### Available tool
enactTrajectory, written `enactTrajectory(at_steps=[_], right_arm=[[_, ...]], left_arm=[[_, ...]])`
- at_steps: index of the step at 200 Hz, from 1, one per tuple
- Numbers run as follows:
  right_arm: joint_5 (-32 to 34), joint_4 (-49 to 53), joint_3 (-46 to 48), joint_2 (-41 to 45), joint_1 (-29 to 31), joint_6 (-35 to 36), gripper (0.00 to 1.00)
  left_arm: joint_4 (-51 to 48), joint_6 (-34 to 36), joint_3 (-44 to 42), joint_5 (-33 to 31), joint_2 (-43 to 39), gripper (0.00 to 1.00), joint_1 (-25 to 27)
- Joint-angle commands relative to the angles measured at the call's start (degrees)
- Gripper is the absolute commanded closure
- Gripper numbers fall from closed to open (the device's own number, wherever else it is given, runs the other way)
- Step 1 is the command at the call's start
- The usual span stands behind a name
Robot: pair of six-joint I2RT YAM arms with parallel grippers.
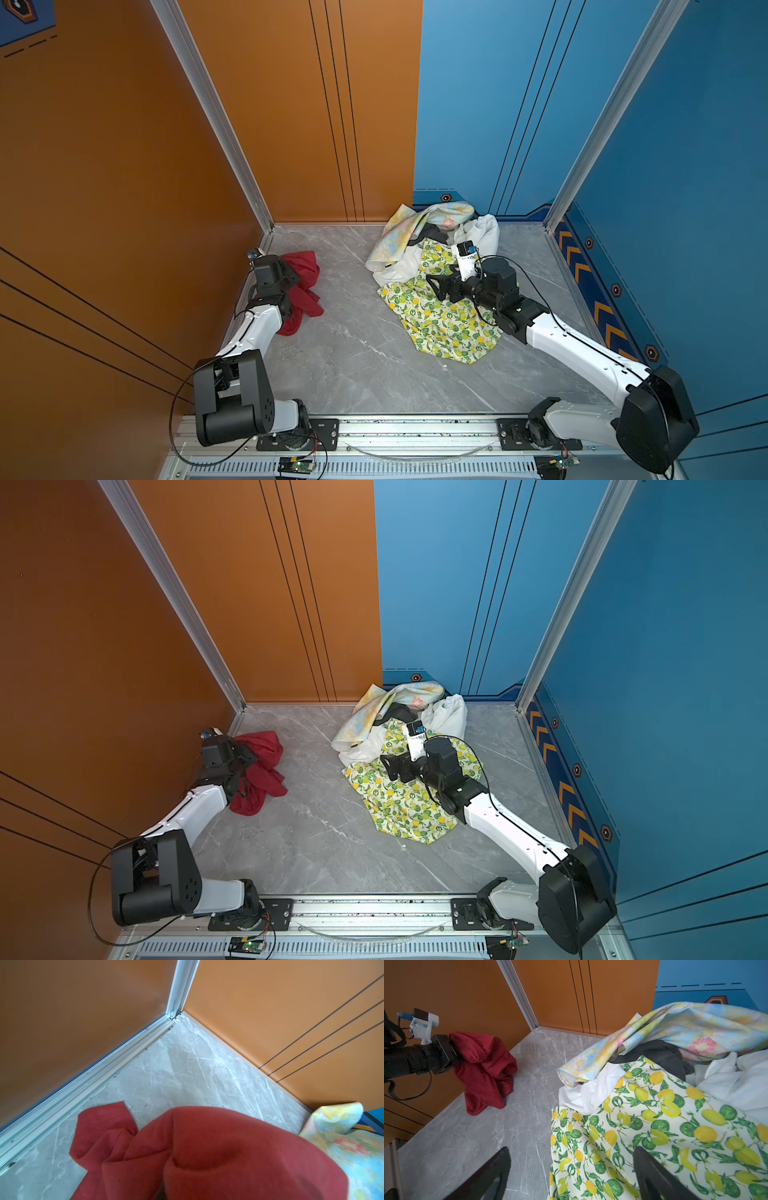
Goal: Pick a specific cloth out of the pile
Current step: 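Carry the red cloth with the left gripper while the right gripper releases, then lower the red cloth onto the table and open the left gripper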
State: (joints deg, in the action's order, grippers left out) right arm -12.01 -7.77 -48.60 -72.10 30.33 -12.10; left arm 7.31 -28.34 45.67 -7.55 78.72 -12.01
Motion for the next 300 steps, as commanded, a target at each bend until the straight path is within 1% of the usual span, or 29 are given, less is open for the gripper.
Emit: enactTrajectory(at_steps=[1,28,74,79,108,136,173,180,187,206,211,219,231,238,248,270,277,281,283,288,300], right_arm=[[0.1,-2.1,1.9,1.6,-1.0,-1.1,0.07],[0.5,-2.5,4.1,2.7,-2.4,-1.3,0.07],[0.7,-1.7,7.0,5.5,-5.8,-1.5,0.07],[0.7,-1.8,7.4,5.8,-6.2,-1.7,0.07],[-0.2,-2.5,8.6,6.7,-8.9,-3.2,0.07],[-0.1,-2.3,8.7,7.2,-10.2,-3.3,0.07],[0.1,-1.0,8.0,7.7,-11.6,-3.5,0.07],[0.1,-0.9,7.9,7.8,-11.8,-3.4,0.07],[0.1,-0.7,7.8,8.0,-12.1,-3.4,0.07],[0.8,0.8,7.0,8.6,-13.0,-3.4,0.06],[1.1,1.4,6.7,8.8,-13.2,-3.4,0.06],[1.1,2.3,6.1,9.0,-13.6,-3.3,0.06],[1.4,3.5,5.3,9.8,-14.2,-3.2,0.06],[1.6,4.3,4.8,10.3,-14.5,-3.2,0.05],[2.2,6.1,3.9,11.0,-14.9,-3.3,0.05],[3.4,9.2,1.8,12.3,-15.3,-3.5,0.03],[3.8,10.2,1.2,12.5,-15.4,-3.5,0.03],[4.0,10.7,0.8,12.6,-15.5,-3.5,0.03],[4.1,10.9,0.7,12.7,-15.6,-3.5,0.03],[4.3,11.5,0.3,12.8,-15.6,-3.5,0.03],[4.5,12.7,-0.6,13.2,-15.8,-3.5,0.01]], left_arm=[[-8.8,-0.7,3.7,-3.3,1.6,1.00,-0.3],[-21.1,-0.5,7.7,-3.2,5.9,1.00,-0.3],[-31.2,1.3,13.0,-1.0,15.2,1.00,-0.4],[-32.0,1.3,15.0,-0.9,16.4,1.00,-0.4],[-35.5,2.3,18.4,-0.8,20.9,1.00,0.3],[-38.7,3.8,22.0,1.2,24.9,1.00,0.3],[-39.7,4.5,23.4,2.6,27.5,1.00,0.3],[-40.0,4.7,23.5,2.8,27.7,0.98,0.2],[-40.1,5.0,23.7,2.7,27.8,0.95,0.2],[-40.3,5.6,24.0,2.5,26.6,0.81,0.3],[-40.3,5.7,24.2,2.5,25.9,0.76,0.3],[-40.6,6.0,24.7,2.2,25.0,0.65,0.3],[-41.4,6.5,25.7,1.7,23.5,0.55,0.4],[-42.1,6.9,26.4,1.3,22.6,0.45,0.6],[-42.7,7.3,27.1,0.9,21.0,0.35,0.8],[-43.0,8.3,27.8,1.4,17.6,0.23,1.0],[-43.1,8.6,28.2,1.6,16.8,0.16,1.1],[-43.2,8.8,28.3,1.9,16.4,0.15,1.2],[-43.3,8.9,28.3,2.1,16.2,0.11,1.1],[-43.2,9.1,28.4,2.4,15.6,0.06,1.3],[-43.2,9.8,28.3,1.2,14.1,0.01,2.2]])
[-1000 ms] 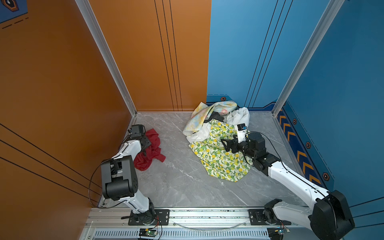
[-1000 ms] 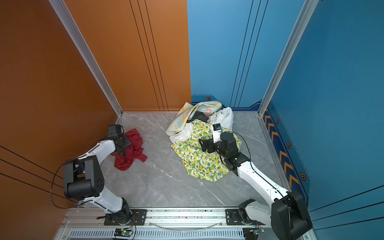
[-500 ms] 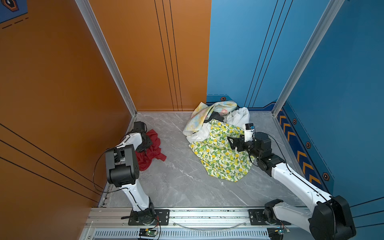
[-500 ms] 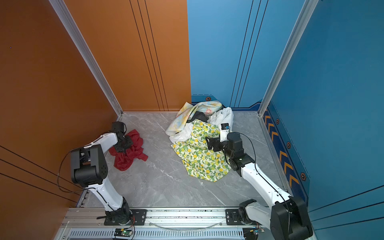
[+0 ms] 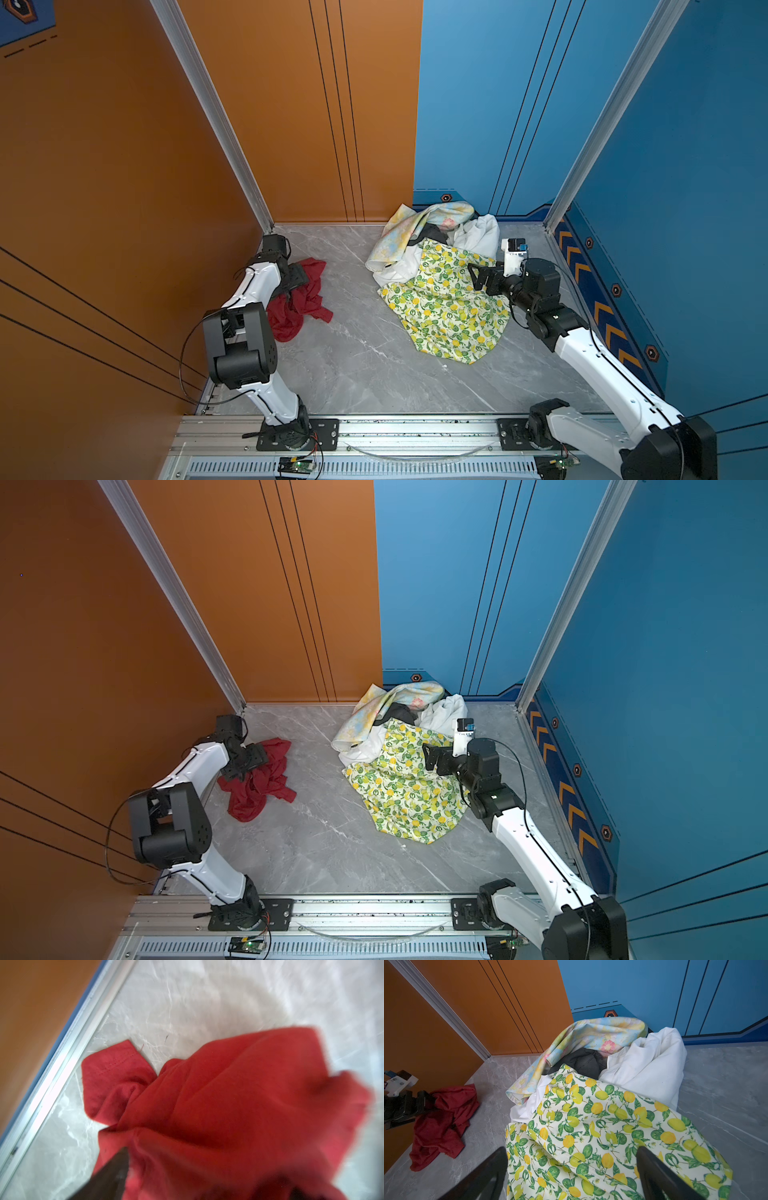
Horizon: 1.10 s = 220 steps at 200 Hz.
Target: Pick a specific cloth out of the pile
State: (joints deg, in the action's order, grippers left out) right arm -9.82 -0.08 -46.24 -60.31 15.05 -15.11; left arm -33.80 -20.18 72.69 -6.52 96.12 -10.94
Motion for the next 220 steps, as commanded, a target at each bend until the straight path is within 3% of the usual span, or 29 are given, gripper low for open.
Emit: enactTrajectory(at_steps=[1,129,220], right_arm=[[2.3,5.2,-3.0,1.4,-0.5,-0.4,0.01],[3.1,8.2,-5.5,1.0,-4.8,0.2,0.00],[9.4,5.3,-3.2,2.2,-9.3,5.9,0.00]], left_arm=[[-2.1,1.7,1.2,0.2,-3.4,0.01,1.2],[9.4,5.8,-3.3,12.3,-15.9,0.01,6.0],[28.7,9.2,-17.4,8.6,-28.1,0.02,9.4]])
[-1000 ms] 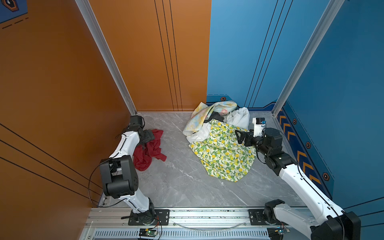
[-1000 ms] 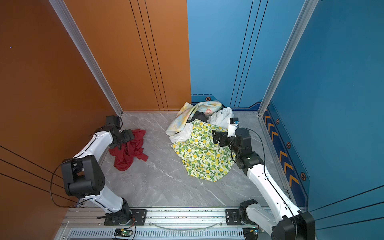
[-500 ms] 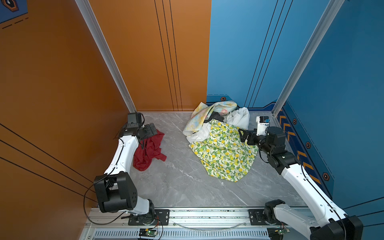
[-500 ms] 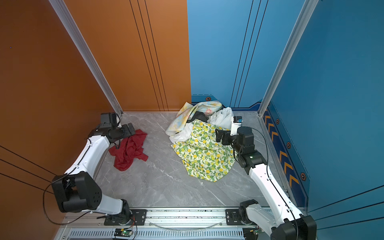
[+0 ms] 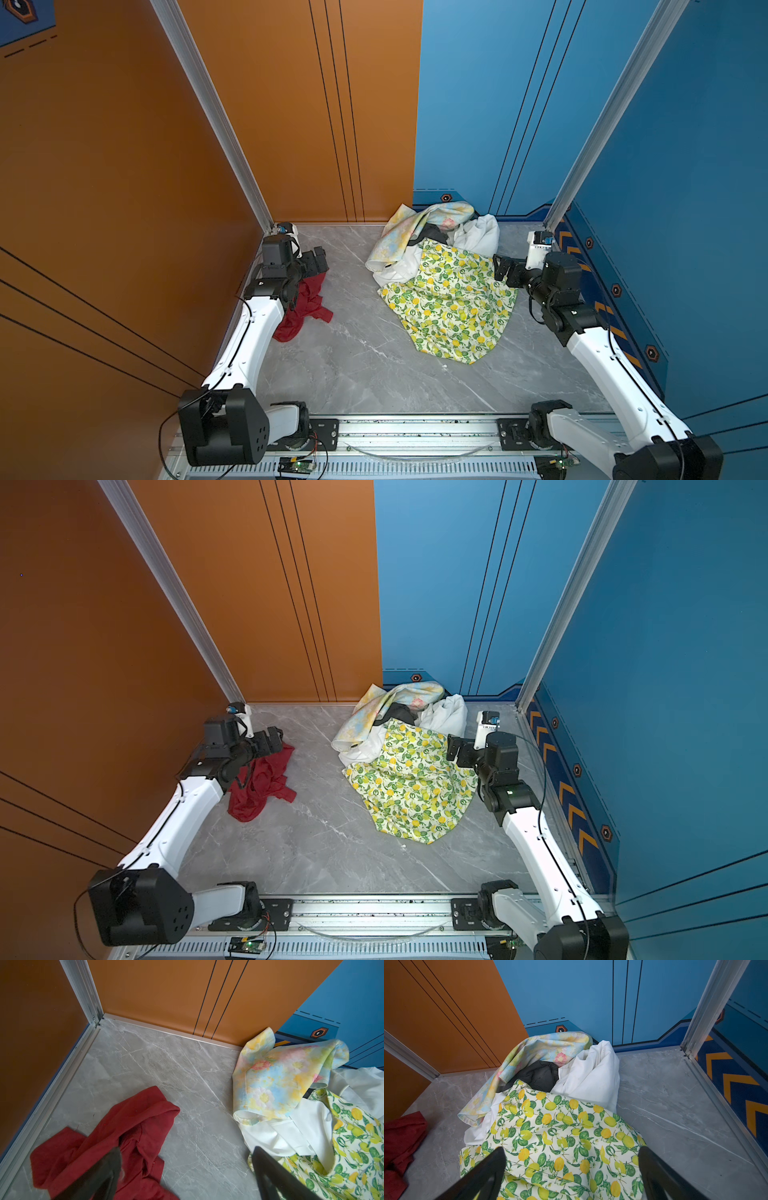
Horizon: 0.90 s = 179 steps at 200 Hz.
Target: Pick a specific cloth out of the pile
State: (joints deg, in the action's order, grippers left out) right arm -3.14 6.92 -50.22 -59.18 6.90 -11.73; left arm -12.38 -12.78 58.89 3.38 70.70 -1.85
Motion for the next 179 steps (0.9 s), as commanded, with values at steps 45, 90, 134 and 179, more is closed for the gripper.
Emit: enactTrajectory(at_steps=[45,90,134,179], right_arm=[[5.1,-6.8,5.4,2.7,-2.4,4.6,0.00],[10.7,-15.2,13.3,5.1,-3.8,6.8,0.00],[11.4,-26.3,21.9,2.2,-5.6,6.5,0.00],[11.2,-38.1,27.3,-3.0,-5.6,6.6,0.00]], left_arm=[[19.0,3.9,-13.4,-2.6,-8.1,0.02,1.0],[29.3,5.0,-22.0,-9.0,-7.6,0.02,0.8],[41.5,6.8,-30.7,-13.1,-4.3,0.02,0.7],[47.5,8.9,-34.3,-15.1,0.6,0.02,0.7]])
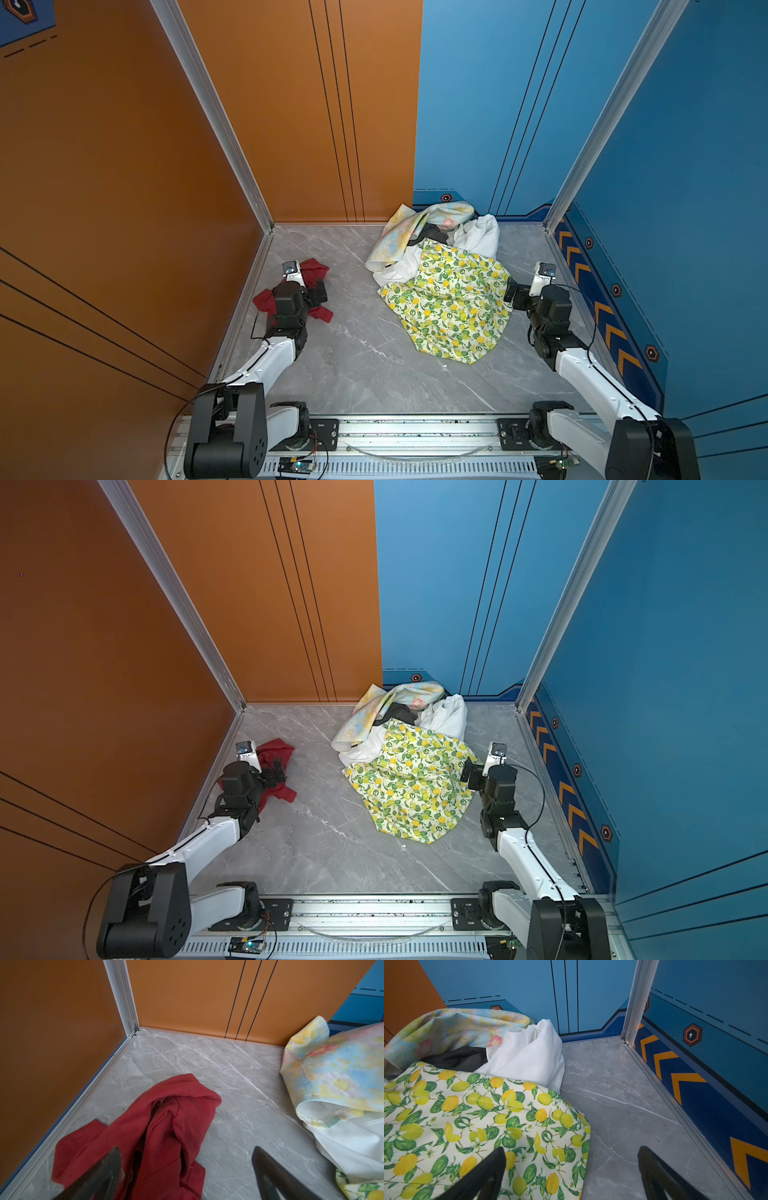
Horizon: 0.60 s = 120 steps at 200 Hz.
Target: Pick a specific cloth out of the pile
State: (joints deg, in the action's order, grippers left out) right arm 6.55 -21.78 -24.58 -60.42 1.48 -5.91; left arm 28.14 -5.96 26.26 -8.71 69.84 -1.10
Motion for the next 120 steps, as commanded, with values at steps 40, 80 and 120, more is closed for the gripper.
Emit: enactTrajectory(at_steps=[40,80,120], right_arm=[[1.1,-13.8,3.9,-4.6,-0.2,1.0,0.00],[-0.1,-16.2,4.6,-8.0,-0.2,0.8,0.00],[-0.1,-18.2,4.5,-12.0,0.0,0.8,0.00]], left_arm=[[9.8,1.7,-3.1,-3.2,3.7,0.02,0.0],[11.5,1.2,-4.0,-3.4,4.1,0.02,0.0],[12.9,1.6,-4.4,-3.6,6.1,0.02,0.6]])
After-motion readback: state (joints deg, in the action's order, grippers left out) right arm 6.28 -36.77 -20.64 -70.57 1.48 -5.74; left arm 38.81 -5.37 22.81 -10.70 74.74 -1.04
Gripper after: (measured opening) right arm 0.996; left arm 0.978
